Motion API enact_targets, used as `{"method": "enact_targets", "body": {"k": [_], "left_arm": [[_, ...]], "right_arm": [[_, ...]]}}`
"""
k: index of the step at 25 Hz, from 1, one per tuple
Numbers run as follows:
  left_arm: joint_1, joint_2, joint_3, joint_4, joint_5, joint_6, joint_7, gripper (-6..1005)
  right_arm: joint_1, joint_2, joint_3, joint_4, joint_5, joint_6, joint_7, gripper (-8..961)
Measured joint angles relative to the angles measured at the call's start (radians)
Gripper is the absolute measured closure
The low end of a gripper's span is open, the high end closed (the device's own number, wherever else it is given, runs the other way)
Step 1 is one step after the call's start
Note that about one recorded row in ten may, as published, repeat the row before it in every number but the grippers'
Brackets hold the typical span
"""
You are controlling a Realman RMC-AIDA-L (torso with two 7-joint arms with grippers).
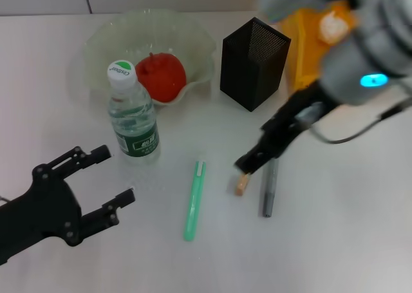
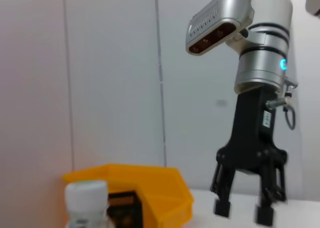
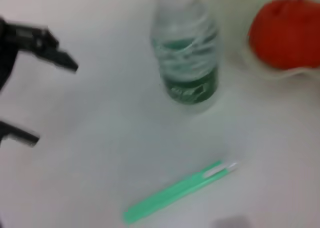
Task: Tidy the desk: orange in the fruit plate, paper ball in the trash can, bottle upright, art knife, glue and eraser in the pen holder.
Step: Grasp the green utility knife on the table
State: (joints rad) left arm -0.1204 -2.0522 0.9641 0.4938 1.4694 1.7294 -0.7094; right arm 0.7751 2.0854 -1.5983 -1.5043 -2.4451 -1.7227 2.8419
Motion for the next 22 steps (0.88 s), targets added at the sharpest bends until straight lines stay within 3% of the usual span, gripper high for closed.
{"method": "enact_targets", "body": {"k": [2,4,5,6,11,22], "left_arm": [[0.004,0.002,-0.016,-0.008,0.008,-0.006,0.007,248],[0.016,0.002,-0.029,-0.01,0.009,-0.009,0.015,247],[0.016,0.002,-0.029,-0.01,0.009,-0.009,0.015,247],[0.018,0.002,-0.03,-0.01,0.009,-0.007,0.015,247],[0.019,-0.003,-0.03,-0.01,0.009,-0.008,0.015,248],[0.02,-0.006,-0.028,-0.014,0.009,-0.023,0.014,249]], "right_arm": [[0.038,0.001,-0.055,0.047,-0.005,0.027,0.024,119],[0.128,0.005,-0.192,0.17,-0.017,0.111,0.087,119],[0.128,0.005,-0.192,0.17,-0.017,0.111,0.087,120],[0.172,0.006,-0.234,0.251,-0.016,0.156,0.109,120],[0.229,0.007,-0.263,0.377,0.021,0.252,0.113,120],[0.271,0.007,-0.292,0.522,0.09,0.421,0.114,120]]}}
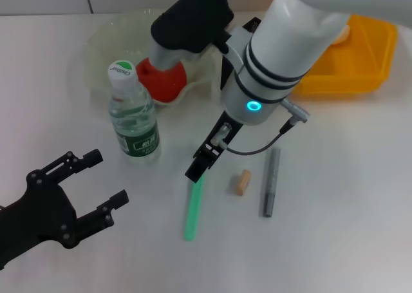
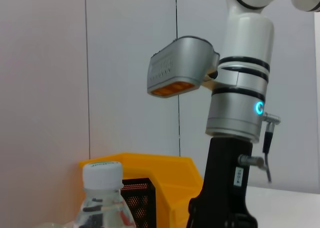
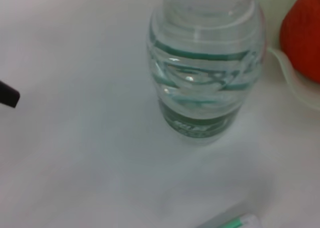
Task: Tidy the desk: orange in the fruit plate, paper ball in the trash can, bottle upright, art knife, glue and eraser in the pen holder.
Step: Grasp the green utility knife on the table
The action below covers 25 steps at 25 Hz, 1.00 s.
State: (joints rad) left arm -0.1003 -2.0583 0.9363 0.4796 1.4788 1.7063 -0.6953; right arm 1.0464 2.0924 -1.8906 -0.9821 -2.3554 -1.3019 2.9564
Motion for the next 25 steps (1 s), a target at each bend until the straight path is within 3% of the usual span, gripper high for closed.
{"method": "enact_targets", "body": {"k": [3,4,5,6,7,8,11,12,13,15,16,17,18,19,20,21,22,23,24,25], "left_arm": [[-0.005,0.0,0.009,0.0,0.0,0.009,-0.02,250],[-0.007,0.0,0.011,0.002,0.0,0.013,-0.029,250],[-0.01,-0.001,0.013,0.006,0.0,0.016,-0.042,250],[-0.01,-0.001,0.013,0.006,0.0,0.016,-0.042,250],[-0.018,-0.002,0.018,0.016,0.001,0.019,-0.068,250],[-0.022,-0.002,0.021,0.021,0.001,0.019,-0.085,250],[-0.028,-0.004,0.027,0.048,0.002,0.019,-0.141,251],[-0.021,-0.012,0.045,0.137,0.014,-0.001,-0.265,251],[-0.021,-0.012,0.045,0.137,0.014,-0.001,-0.265,251],[-0.012,-0.016,0.067,0.199,0.024,-0.025,-0.336,251],[0.004,-0.02,0.113,0.29,0.033,-0.067,-0.434,251],[0.051,-0.022,0.233,0.45,0.033,-0.157,-0.581,252],[0.051,-0.022,0.233,0.45,0.033,-0.157,-0.581,252],[0.084,-0.022,0.3,0.539,0.034,-0.214,-0.655,252],[0.084,-0.022,0.3,0.539,0.034,-0.214,-0.655,252],[0.126,-0.018,0.394,0.67,0.045,-0.302,-0.752,252],[0.201,-0.012,0.564,0.943,0.151,-0.469,-0.998,252],[0.201,-0.012,0.564,0.943,0.151,-0.469,-0.998,252],[0.21,-0.013,0.589,1.002,0.195,-0.494,-1.071,253],[0.212,-0.013,0.617,1.068,0.261,-0.518,-1.172,253]], "right_arm": [[-0.023,-0.001,-0.024,-0.04,-0.007,0.003,0.0,120],[-0.09,-0.005,-0.021,-0.135,-0.035,-0.016,-0.008,120],[-0.09,-0.005,-0.021,-0.135,-0.035,-0.016,-0.008,121],[-0.136,-0.007,-0.006,-0.191,-0.056,-0.027,-0.017,121],[-0.251,-0.01,0.045,-0.317,-0.107,-0.05,-0.052,121],[-0.251,-0.01,0.045,-0.317,-0.107,-0.05,-0.052,121],[-0.432,-0.011,0.138,-0.481,-0.12,-0.055,-0.149,122],[-0.562,-0.01,0.199,-0.574,-0.084,-0.031,-0.235,122],[-0.562,-0.01,0.199,-0.574,-0.084,-0.031,-0.235,122],[-0.689,-0.009,0.272,-0.636,0.005,0.004,-0.369,122],[-0.742,-0.009,0.31,-0.646,0.057,0.011,-0.436,122],[-0.851,-0.008,0.408,-0.626,0.223,0.028,-0.628,123],[-0.851,-0.008,0.408,-0.626,0.223,0.028,-0.628,123],[-0.921,-0.009,0.498,-0.554,0.413,0.015,-0.834,123],[-0.921,-0.009,0.498,-0.554,0.413,0.015,-0.834,123],[-0.954,-0.01,0.547,-0.501,0.516,-0.006,-0.951,123],[-0.982,-0.011,0.655,-0.361,0.686,-0.091,-1.168,123],[-0.983,-0.012,0.706,-0.297,0.74,-0.136,-1.259,123],[-0.983,-0.012,0.706,-0.297,0.74,-0.136,-1.259,124],[-0.975,-0.013,0.774,-0.206,0.778,-0.194,-1.357,124]]}}
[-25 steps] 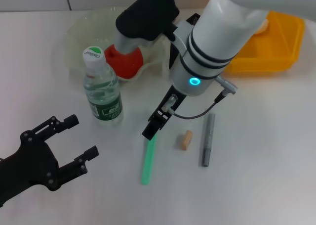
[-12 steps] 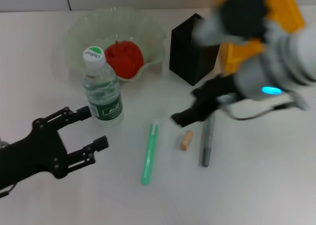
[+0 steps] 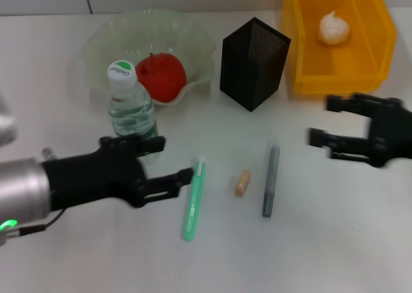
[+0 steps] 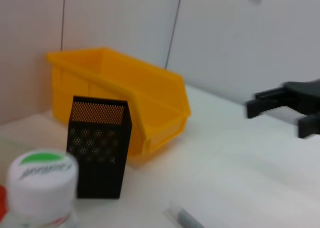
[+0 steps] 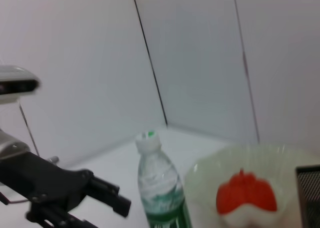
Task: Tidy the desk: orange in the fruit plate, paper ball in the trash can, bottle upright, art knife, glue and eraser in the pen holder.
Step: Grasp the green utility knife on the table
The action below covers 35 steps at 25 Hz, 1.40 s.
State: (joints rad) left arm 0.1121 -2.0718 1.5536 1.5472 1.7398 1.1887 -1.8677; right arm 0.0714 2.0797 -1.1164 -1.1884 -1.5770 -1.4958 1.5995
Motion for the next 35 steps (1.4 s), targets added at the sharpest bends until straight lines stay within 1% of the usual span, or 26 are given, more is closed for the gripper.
{"method": "enact_targets", "body": {"k": [1,2,3,4,5,6,7,8,9,10,11,12,15,17,18,20,26,27,28,32,33,35], "left_arm": [[0.0,0.0,0.0,0.0,0.0,0.0,0.0,253],[-0.018,0.0,0.074,0.135,0.156,-0.032,-0.257,253],[-0.032,0.0,0.093,0.161,0.207,-0.033,-0.326,253],[-0.047,0.0,0.112,0.185,0.256,-0.033,-0.402,253],[-0.071,0.0,0.134,0.214,0.324,-0.029,-0.505,253],[-0.071,0.0,0.134,0.214,0.324,-0.029,-0.505,254],[-0.126,0.0,0.18,0.257,0.465,-0.001,-0.723,254],[-0.16,0.0,0.206,0.275,0.531,0.021,-0.823,254],[-0.185,-0.001,0.225,0.284,0.577,0.04,-0.891,254],[-0.215,-0.004,0.245,0.292,0.626,0.064,-0.969,254],[-0.215,-0.004,0.245,0.292,0.626,0.064,-0.969,254],[-0.264,-0.009,0.276,0.295,0.662,0.094,-1.058,254],[-0.304,-0.01,0.309,0.275,0.667,0.078,-1.065,255],[-0.342,-0.01,0.337,0.225,0.729,0.039,-1.051,255],[-0.342,-0.01,0.337,0.225,0.729,0.039,-1.051,255],[-0.366,-0.01,0.344,0.188,0.763,0.027,-1.043,255],[-0.45,-0.01,0.363,0.08,0.839,0.045,-1.029,256],[-0.483,-0.01,0.366,0.042,0.841,0.055,-1.026,256],[-0.483,-0.01,0.366,0.042,0.841,0.055,-1.026,257],[-0.53,-0.01,0.387,-0.015,0.843,0.06,-1.019,257],[-0.53,-0.01,0.387,-0.015,0.843,0.06,-1.019,257],[-0.547,-0.01,0.382,-0.041,0.838,0.06,-1.018,258]], "right_arm": [[0.01,-0.001,0.052,0.072,0.018,-0.05,-0.082,124],[0.043,-0.009,0.155,0.231,-0.002,-0.143,-0.252,124],[0.043,-0.009,0.155,0.231,-0.002,-0.143,-0.252,124],[0.077,-0.024,0.249,0.383,-0.066,-0.218,-0.416,124],[0.077,-0.024,0.249,0.383,-0.066,-0.218,-0.416,125],[0.091,-0.032,0.285,0.444,-0.098,-0.24,-0.468,125],[0.108,-0.048,0.329,0.524,-0.155,-0.258,-0.531,125],[0.108,-0.048,0.329,0.524,-0.155,-0.258,-0.531,125],[0.114,-0.053,0.35,0.561,-0.2,-0.255,-0.56,125],[0.114,-0.053,0.35,0.561,-0.2,-0.255,-0.56,124],[0.114,-0.053,0.356,0.568,-0.216,-0.249,-0.572,124],[0.111,-0.045,0.362,0.574,-0.239,-0.235,-0.585,124],[0.109,-0.041,0.363,0.582,-0.247,-0.222,-0.594,124],[0.113,-0.038,0.365,0.6,-0.253,-0.216,-0.612,124],[0.113,-0.038,0.365,0.6,-0.253,-0.216,-0.612,124],[0.114,-0.037,0.366,0.606,-0.256,-0.216,-0.614,124],[0.118,-0.032,0.366,0.612,-0.268,-0.216,-0.612,124],[0.121,-0.031,0.364,0.614,-0.27,-0.215,-0.611,124],[0.121,-0.031,0.364,0.614,-0.27,-0.215,-0.611,125],[0.125,-0.028,0.36,0.617,-0.273,-0.209,-0.608,125],[0.125,-0.028,0.36,0.617,-0.273,-0.209,-0.608,125],[0.125,-0.023,0.36,0.617,-0.274,-0.207,-0.606,125]]}}
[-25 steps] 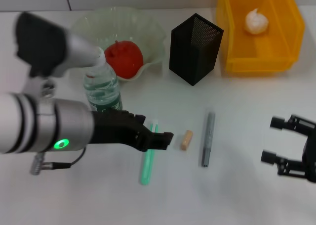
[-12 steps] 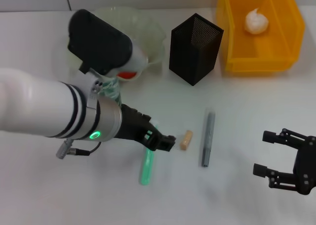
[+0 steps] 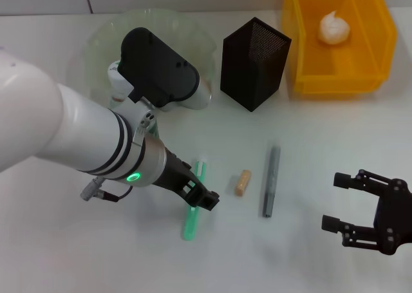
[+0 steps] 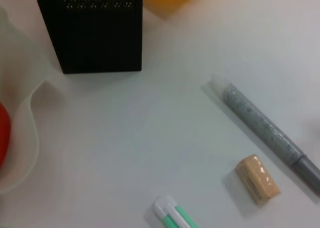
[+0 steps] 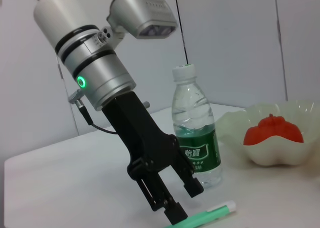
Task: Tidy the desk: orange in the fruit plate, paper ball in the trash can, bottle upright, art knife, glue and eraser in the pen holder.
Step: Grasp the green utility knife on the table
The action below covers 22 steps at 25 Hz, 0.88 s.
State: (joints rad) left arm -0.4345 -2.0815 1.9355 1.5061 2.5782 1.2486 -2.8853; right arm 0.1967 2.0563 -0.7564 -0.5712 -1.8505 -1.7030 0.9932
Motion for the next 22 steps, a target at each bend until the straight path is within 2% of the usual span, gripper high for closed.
{"method": "enact_targets", "body": {"k": [12,22], "left_arm": [[-0.044,0.0,0.023,-0.076,0.014,-0.011,0.005,259],[-0.073,0.0,0.04,-0.082,0.013,0.031,0.006,261]], "right_arm": [[0.002,0.005,0.0,0.001,-0.002,0.003,0.011,124],[0.003,0.005,0.0,0.001,-0.003,0.004,0.025,124]]}}
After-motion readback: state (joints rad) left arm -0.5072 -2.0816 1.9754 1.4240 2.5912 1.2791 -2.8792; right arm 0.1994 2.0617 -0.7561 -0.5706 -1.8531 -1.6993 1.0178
